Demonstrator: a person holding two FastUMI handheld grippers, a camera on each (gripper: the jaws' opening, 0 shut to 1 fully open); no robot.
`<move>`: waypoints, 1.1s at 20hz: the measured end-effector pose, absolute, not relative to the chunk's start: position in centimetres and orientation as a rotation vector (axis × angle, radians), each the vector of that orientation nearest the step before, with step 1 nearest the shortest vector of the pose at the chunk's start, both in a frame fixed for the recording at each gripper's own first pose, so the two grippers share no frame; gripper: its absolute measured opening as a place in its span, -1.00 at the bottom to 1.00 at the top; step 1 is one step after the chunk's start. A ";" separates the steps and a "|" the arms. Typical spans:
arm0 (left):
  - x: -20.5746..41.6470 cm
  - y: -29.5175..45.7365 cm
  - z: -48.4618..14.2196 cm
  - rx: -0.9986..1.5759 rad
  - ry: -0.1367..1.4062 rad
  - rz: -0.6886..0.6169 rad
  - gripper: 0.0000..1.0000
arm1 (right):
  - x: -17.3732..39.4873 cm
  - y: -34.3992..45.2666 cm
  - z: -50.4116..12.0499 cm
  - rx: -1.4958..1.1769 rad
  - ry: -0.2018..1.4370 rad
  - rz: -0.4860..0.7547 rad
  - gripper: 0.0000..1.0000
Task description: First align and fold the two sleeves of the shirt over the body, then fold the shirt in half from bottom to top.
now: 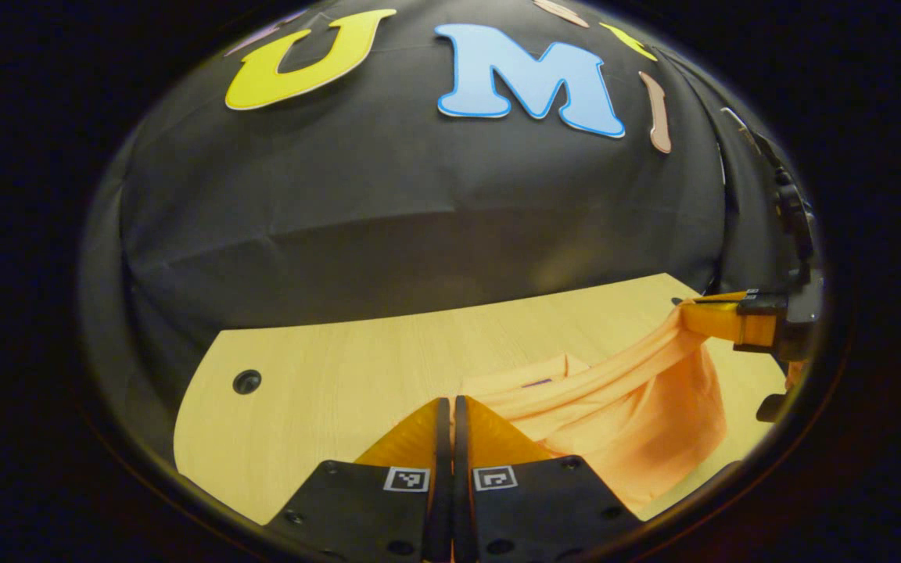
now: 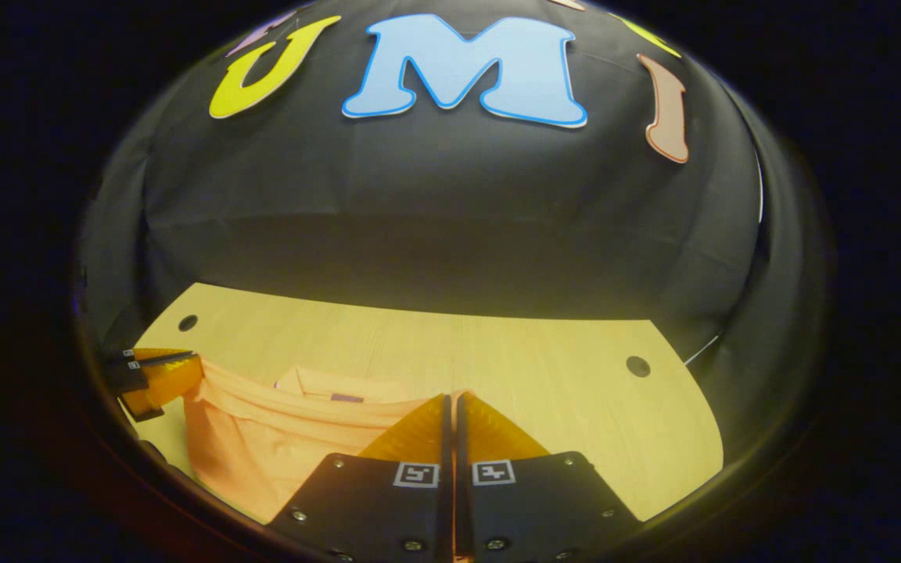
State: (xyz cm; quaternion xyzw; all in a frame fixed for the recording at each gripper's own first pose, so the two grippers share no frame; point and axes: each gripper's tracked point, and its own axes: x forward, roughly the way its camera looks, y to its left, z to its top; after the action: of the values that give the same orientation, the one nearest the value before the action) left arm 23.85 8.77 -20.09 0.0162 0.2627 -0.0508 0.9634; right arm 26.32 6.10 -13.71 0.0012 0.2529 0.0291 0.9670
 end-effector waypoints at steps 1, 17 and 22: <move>24.3 8.9 -20.7 0.043 0.530 -0.092 -0.88 | 26.9 6.2 -14.0 0.000 0.513 0.051 -0.97; 27.8 8.7 -26.2 0.112 0.566 -0.069 -0.82 | 30.0 6.6 -21.1 -0.140 0.619 0.019 -0.94; 27.3 7.8 -26.0 0.093 0.588 -0.098 -0.65 | 29.5 6.5 -20.3 -0.197 0.601 0.026 -0.79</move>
State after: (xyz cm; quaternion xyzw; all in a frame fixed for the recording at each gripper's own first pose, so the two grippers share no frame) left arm 27.35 7.80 -25.97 0.0460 0.2895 -0.0484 0.9549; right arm 29.53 6.50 -20.30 -0.0969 0.2953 0.0128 0.9504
